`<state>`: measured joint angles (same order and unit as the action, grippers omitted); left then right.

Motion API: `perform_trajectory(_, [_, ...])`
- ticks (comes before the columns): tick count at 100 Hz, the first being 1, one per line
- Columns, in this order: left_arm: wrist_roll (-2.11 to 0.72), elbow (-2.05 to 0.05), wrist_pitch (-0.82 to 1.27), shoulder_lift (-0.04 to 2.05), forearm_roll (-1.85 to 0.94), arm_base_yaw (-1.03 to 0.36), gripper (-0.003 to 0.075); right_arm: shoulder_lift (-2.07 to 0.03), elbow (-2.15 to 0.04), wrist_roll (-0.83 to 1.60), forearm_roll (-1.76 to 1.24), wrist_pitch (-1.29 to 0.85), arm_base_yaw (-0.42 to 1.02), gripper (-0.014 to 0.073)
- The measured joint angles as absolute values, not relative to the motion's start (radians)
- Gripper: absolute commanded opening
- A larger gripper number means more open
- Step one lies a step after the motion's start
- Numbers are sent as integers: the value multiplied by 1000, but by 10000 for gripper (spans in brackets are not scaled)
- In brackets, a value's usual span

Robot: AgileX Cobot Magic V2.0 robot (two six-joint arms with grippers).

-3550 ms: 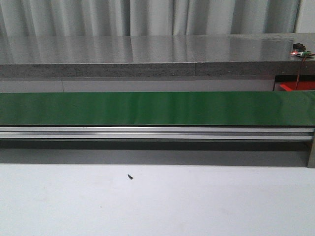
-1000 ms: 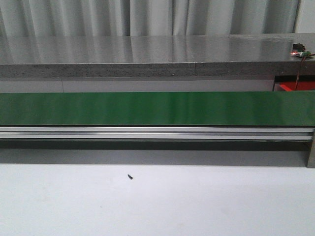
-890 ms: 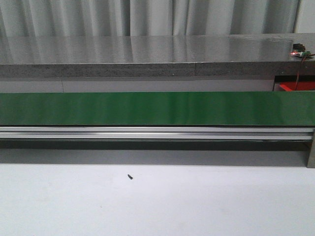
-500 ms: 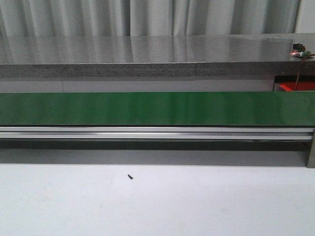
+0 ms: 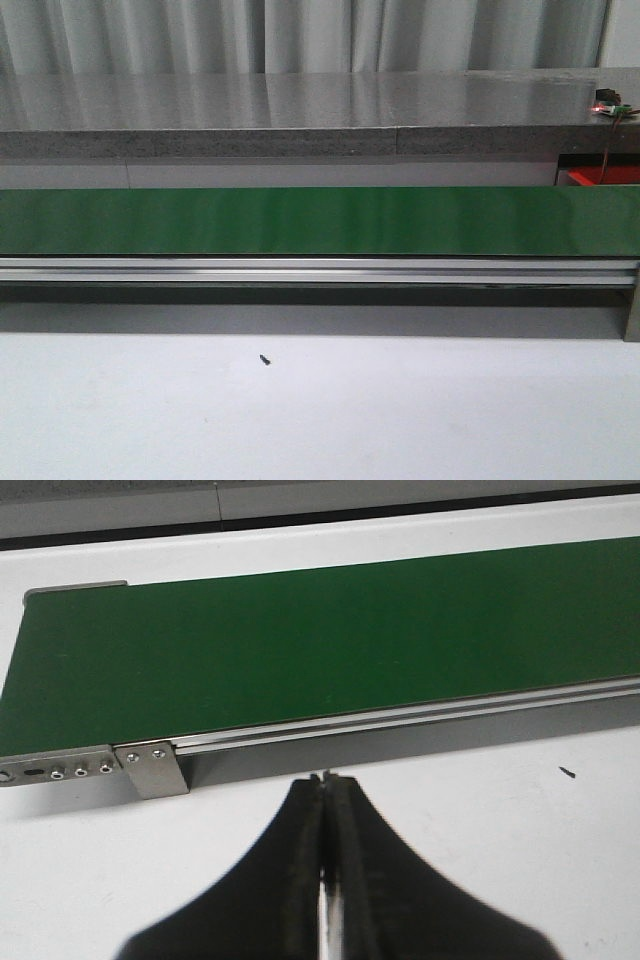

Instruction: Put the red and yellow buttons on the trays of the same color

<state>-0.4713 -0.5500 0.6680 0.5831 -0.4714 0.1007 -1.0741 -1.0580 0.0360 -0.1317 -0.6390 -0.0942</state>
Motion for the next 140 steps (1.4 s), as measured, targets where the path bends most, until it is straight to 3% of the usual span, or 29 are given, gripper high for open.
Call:
perform_trajectory(96, [-471,-550,668,583,-471,101,-20,-914,-964,95,-142,-757,-94,-122])
perform_trajectory(140, [-471,-550,668,583,-471,101,-20,-722,-698,101,-166,-498,-94,-122])
